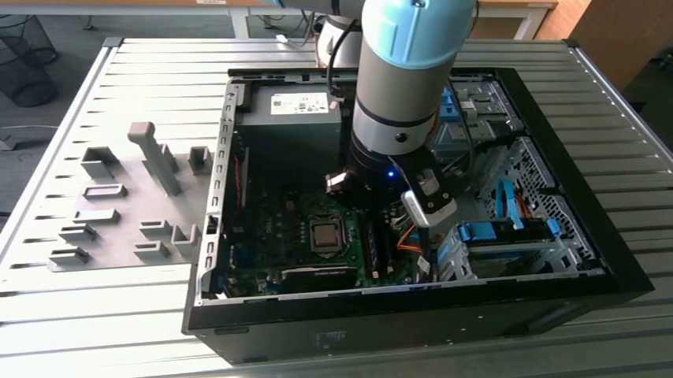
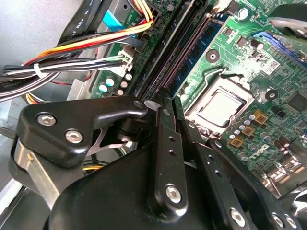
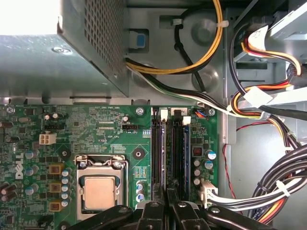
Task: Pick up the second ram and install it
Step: 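Insert the second ram into the second slot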
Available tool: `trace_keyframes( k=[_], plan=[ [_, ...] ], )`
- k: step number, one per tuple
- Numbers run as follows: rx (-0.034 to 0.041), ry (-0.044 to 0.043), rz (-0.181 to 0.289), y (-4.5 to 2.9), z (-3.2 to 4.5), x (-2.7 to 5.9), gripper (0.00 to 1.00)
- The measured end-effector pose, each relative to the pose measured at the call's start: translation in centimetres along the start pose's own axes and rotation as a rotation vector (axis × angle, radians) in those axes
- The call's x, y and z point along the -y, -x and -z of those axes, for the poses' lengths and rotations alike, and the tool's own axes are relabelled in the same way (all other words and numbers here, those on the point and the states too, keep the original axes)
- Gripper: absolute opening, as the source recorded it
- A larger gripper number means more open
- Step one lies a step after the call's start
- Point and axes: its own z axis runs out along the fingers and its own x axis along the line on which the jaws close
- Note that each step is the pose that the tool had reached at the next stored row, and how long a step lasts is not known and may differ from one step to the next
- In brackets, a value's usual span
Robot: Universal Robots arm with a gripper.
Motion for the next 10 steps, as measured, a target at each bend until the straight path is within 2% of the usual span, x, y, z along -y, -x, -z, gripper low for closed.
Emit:
trace_keyframes(
  k=[10],
  plan=[
    [-0.0005, 0.0002, 0.0, 0.03, -0.24, 0.01, 0.14]
  ],
)
